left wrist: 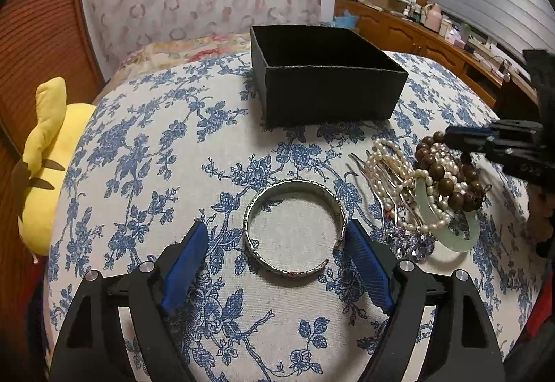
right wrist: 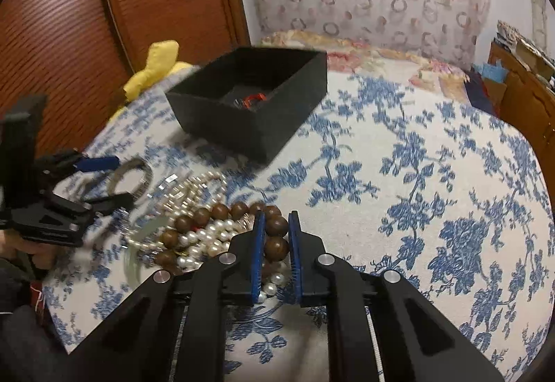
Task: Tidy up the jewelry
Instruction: 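Grasp the dark wooden bead bracelet with the right tool, then lift the bead bracelet with the right tool while the left tool grasps the silver bangle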
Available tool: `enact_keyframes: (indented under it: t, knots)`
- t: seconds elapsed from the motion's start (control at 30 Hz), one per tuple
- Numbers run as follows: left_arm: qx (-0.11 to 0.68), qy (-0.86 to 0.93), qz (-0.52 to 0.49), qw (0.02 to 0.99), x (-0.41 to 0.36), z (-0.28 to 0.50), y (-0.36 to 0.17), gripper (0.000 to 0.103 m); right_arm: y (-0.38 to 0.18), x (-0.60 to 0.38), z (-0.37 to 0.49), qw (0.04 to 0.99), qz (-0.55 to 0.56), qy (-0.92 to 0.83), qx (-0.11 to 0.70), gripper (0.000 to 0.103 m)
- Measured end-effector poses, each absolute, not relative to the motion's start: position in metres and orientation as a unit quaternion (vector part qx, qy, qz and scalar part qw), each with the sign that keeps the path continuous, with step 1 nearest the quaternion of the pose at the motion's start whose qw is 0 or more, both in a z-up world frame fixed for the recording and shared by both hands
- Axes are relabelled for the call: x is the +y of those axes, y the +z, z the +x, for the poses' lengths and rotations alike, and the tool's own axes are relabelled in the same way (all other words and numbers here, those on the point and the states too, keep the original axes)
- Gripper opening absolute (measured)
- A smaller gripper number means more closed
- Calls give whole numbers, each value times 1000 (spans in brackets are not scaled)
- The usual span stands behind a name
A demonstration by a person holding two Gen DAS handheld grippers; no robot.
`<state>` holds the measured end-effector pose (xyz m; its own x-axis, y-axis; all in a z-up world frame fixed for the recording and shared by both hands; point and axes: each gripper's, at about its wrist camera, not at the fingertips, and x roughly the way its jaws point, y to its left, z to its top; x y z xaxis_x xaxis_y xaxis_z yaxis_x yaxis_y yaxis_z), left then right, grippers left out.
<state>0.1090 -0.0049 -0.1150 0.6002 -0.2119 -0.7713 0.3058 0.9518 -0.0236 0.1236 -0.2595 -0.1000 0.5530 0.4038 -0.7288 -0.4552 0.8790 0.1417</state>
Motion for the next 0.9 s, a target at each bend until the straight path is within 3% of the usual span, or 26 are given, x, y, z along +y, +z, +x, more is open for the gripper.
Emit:
enact_keyframes:
  t: [0.57, 0.63, 0.7, 0.73, 0.9]
  knots:
    - [425, -140, 70, 891, -11, 109, -117, 80, -29, -250, 90, 908, -48, 283, 306, 15]
    - [424, -141, 69, 892, -10, 109, -116, 74, -24, -248, 88, 909, -49, 285, 300, 15]
    - [418, -146, 68, 894, -11, 107, -114, 59, -21, -247, 87, 910, -51, 286, 296, 15]
    - [417, -147, 68, 894, -11, 107, -113, 56, -19, -246, 86, 911, -52, 286, 294, 15]
    - [416, -148, 62, 895, -9, 106, -112, 56, -17, -243, 87, 911, -53, 286, 291, 15]
